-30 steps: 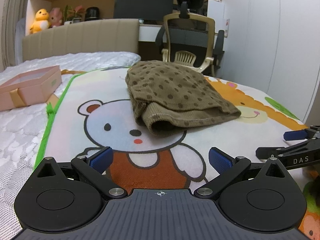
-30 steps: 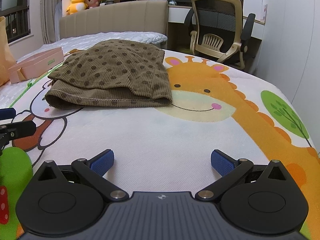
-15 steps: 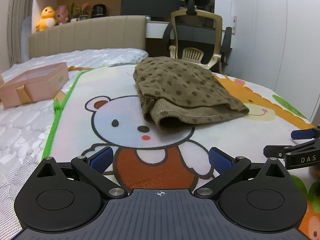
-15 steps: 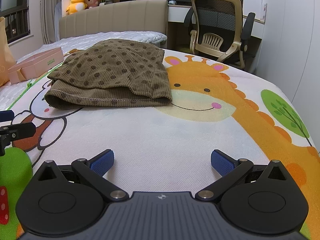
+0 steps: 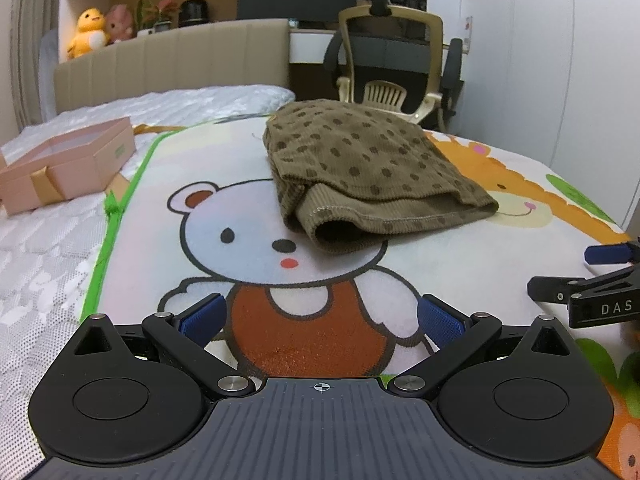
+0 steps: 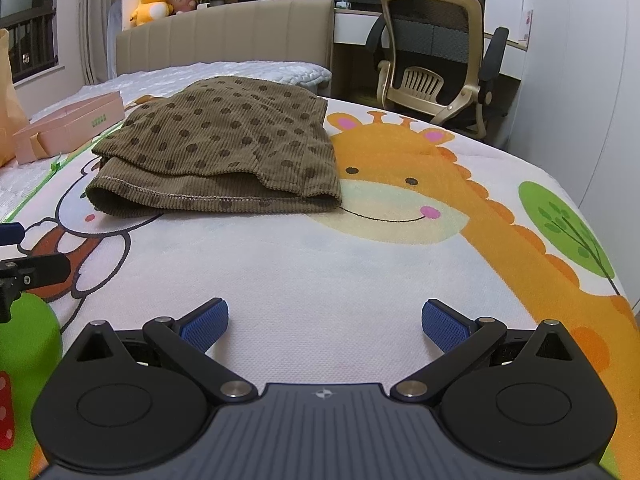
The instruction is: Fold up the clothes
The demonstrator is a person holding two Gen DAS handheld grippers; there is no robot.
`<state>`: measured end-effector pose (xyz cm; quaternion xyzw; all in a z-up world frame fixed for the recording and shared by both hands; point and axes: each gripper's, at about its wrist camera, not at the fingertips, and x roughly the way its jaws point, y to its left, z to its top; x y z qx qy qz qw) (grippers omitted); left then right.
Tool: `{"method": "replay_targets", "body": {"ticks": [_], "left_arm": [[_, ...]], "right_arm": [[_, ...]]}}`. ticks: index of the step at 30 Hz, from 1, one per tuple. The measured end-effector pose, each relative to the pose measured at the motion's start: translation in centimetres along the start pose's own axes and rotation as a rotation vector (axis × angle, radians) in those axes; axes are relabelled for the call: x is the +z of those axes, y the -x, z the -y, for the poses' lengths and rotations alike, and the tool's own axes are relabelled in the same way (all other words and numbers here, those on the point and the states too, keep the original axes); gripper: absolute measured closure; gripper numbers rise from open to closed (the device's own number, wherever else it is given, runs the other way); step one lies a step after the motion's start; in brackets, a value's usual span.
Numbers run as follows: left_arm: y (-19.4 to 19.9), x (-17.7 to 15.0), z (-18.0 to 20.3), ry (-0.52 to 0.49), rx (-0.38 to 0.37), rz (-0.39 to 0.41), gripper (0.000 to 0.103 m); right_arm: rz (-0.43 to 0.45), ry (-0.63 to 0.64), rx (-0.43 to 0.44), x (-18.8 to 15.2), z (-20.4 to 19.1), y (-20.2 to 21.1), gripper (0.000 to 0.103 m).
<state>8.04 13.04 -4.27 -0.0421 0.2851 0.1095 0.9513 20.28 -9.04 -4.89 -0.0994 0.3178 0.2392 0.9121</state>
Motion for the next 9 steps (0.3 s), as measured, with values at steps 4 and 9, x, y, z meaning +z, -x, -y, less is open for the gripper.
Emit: {"method": "replay_targets", "body": {"ticks": [4,9], "left_arm": [[0.01,-0.04,0.03,0.002,0.008,0.002,0.000],[0.19,-0.06,0.03,-0.002,0.004,0.013,0.000]], "right_arm": [[-0.003,-0.008,0.005,0.02,0.11,0.00,0.000],[-0.005,-0.002,0.007,0.05,0.06,-0.01,0.000]]}}
